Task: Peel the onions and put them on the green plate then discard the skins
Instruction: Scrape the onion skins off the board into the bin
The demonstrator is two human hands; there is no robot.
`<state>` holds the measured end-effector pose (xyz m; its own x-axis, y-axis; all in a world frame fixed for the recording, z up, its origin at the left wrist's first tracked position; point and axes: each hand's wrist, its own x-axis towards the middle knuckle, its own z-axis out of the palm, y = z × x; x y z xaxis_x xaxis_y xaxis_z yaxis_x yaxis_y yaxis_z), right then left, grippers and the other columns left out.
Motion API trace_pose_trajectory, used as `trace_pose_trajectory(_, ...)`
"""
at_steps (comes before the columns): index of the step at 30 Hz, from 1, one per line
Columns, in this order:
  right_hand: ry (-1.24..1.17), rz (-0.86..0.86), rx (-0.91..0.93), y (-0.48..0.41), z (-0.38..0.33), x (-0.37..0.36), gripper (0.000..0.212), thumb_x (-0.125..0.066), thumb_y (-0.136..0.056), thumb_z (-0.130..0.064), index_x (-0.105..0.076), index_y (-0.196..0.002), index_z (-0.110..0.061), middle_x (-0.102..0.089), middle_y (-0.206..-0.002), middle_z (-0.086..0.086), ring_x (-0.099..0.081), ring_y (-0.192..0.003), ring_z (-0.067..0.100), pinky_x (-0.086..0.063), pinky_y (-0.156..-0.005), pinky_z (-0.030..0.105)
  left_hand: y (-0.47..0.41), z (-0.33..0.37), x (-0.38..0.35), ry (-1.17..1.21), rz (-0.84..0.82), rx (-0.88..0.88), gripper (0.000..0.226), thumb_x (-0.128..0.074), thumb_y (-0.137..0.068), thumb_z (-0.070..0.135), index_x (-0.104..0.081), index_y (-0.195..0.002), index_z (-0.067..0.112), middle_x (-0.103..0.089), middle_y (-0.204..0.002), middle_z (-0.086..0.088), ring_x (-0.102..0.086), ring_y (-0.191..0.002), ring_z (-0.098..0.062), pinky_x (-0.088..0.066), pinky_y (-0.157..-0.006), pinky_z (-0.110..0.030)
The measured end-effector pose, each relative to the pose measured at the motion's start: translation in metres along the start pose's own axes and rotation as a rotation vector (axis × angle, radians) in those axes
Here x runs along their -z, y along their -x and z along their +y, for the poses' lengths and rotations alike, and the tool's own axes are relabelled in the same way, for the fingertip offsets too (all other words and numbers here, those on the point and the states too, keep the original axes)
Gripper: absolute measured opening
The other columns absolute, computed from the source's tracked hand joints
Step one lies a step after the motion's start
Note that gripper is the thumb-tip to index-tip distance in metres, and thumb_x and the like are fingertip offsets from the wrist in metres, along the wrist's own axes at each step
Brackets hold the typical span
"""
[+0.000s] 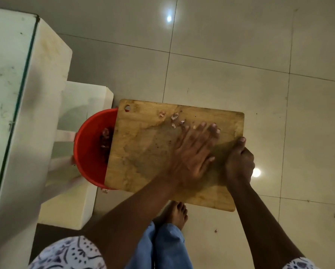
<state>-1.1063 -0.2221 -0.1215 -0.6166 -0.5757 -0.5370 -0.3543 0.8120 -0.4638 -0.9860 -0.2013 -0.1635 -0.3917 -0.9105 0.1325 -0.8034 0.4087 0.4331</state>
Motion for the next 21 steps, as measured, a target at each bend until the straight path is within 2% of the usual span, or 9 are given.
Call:
trace_pose_trajectory(2,0.006,0.000,0.003,0.002,-0.002,0.000,0.061,-0.019,-0.103,-0.048,-0.057,-0.124,-0.005,-0.061,-0.122,0.018,-0.057,-0.110,0.038,-0.044,-0.090,0.046,-0.001,0.007,-0.012,-0.053,-0.052,-0.018,0.053,-0.012,-0.102,0.038,-0.032,-0.144,0.013,-0.034,-0.151,-0.010,-0.020,-0.142,-0.027,-0.008,-0.116,-0.048)
trace_pose_trajectory(4,0.012,0.010,0.013,0.004,-0.002,0.002,0.060,-0.019,-0.103,-0.047,-0.057,-0.123,-0.005,-0.062,-0.121,0.018,-0.058,-0.108,0.037,-0.043,-0.086,0.042,-0.005,0.005,-0.018,-0.119,-0.095,0.038,0.054,-0.007,-0.102,0.040,-0.033,-0.144,0.017,-0.037,-0.150,-0.008,-0.023,-0.140,-0.027,-0.003,-0.115,-0.047)
trace_pose_trajectory(8,0.010,0.008,0.034,0.003,-0.002,0.004,0.060,-0.019,-0.103,-0.046,-0.056,-0.124,-0.005,-0.061,-0.123,0.018,-0.057,-0.111,0.037,-0.043,-0.089,0.042,-0.015,-0.010,-0.017,-0.208,-0.159,0.145,0.054,-0.003,-0.101,0.042,-0.018,-0.148,0.023,-0.022,-0.157,-0.005,-0.011,-0.144,-0.026,0.004,-0.115,-0.047)
trace_pose_trajectory(12,0.008,-0.009,0.027,0.003,-0.001,0.004,0.061,-0.019,-0.103,-0.048,-0.056,-0.126,-0.005,-0.061,-0.125,0.017,-0.056,-0.114,0.037,-0.042,-0.095,0.047,-0.009,-0.032,-0.009,-0.177,-0.080,0.395,0.055,-0.016,-0.098,0.037,-0.016,-0.151,0.021,-0.015,-0.159,-0.003,-0.006,-0.146,-0.024,0.004,-0.116,-0.045)
trace_pose_trajectory(18,-0.016,-0.014,0.009,0.007,0.003,0.003,0.061,-0.019,-0.102,-0.049,-0.054,-0.129,-0.007,-0.059,-0.128,0.017,-0.054,-0.117,0.038,-0.042,-0.097,0.050,0.011,-0.058,-0.002,-0.129,-0.060,0.604,0.060,-0.008,-0.096,0.039,-0.004,-0.150,0.014,-0.005,-0.159,-0.007,-0.002,-0.147,-0.023,0.001,-0.118,-0.039)
trace_pose_trajectory(21,-0.023,-0.011,-0.004,0.012,0.007,0.002,0.061,-0.019,-0.103,-0.049,-0.054,-0.129,-0.006,-0.059,-0.128,0.017,-0.054,-0.117,0.038,-0.042,-0.097,0.050,0.022,-0.065,-0.001,-0.115,-0.062,0.692,0.062,-0.006,-0.095,0.043,0.001,-0.149,0.012,-0.001,-0.159,-0.009,0.002,-0.146,-0.023,0.005,-0.118,-0.036)
